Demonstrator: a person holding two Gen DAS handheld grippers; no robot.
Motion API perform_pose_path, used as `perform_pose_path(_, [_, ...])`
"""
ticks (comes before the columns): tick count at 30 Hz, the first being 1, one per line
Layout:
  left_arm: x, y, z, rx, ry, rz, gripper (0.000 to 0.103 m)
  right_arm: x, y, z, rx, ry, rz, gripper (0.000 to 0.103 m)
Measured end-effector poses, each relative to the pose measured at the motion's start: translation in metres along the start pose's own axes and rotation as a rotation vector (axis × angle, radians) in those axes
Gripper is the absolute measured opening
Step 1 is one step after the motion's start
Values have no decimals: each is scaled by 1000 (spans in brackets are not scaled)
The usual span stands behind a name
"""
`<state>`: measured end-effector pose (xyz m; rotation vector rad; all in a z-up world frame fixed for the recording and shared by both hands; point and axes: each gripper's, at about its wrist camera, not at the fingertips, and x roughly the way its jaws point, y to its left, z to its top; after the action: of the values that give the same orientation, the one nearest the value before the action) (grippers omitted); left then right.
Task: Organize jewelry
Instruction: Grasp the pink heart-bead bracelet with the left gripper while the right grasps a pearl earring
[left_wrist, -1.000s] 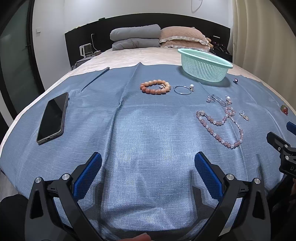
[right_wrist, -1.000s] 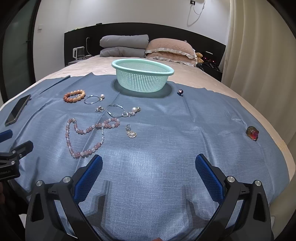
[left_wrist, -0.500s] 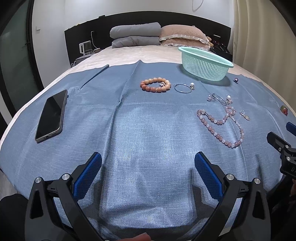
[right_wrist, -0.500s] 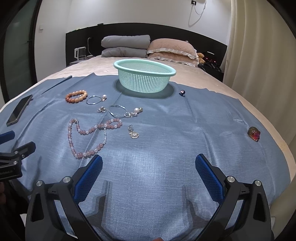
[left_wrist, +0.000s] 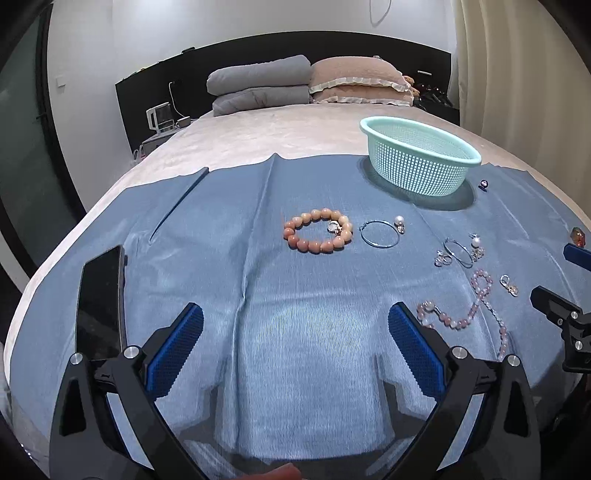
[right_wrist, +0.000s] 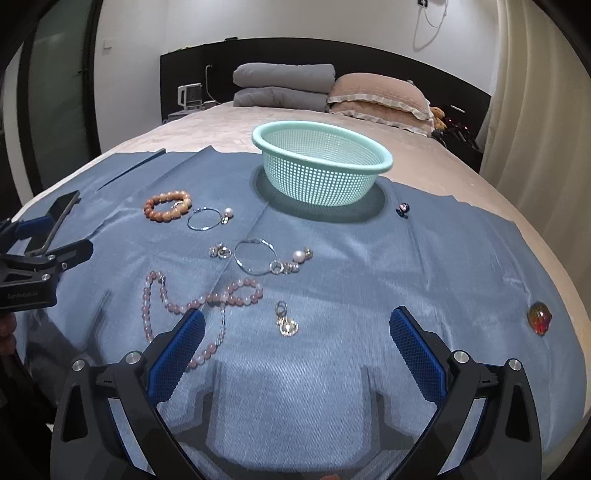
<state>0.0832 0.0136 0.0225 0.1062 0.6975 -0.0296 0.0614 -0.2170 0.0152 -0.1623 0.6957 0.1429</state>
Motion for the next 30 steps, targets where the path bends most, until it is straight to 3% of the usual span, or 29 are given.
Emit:
perform_pose_path(3, [19, 1, 12, 22, 22, -7, 98, 17, -3, 12, -12, 23, 40, 96])
perform_pose_path(6, [39, 0, 23, 45, 44, -14, 98, 34, -9, 23, -9, 26, 26, 96])
perform_pose_path(12, [79, 1, 42, 60, 84, -53, 98, 64, -33, 39, 93, 47, 64, 96])
perform_pose_path(17, [107, 3, 51, 59, 119, -81, 98, 93, -47, 43, 168, 110, 55, 96])
perform_pose_path(20, [124, 4, 50, 71, 142, -46, 98, 119, -49, 35, 180, 220, 41, 96])
perform_pose_path(21, [129, 7, 48, 58, 154, -67, 98, 124, -51, 31, 196, 240, 55, 96])
perform_pose_path(24, [136, 21, 48, -25, 187, -133, 99, 123, -52, 27, 193, 222, 73, 97])
perform_pose_path(30, [132, 18, 45, -12, 169, -121, 99, 118, -53, 22, 206, 184, 87, 96])
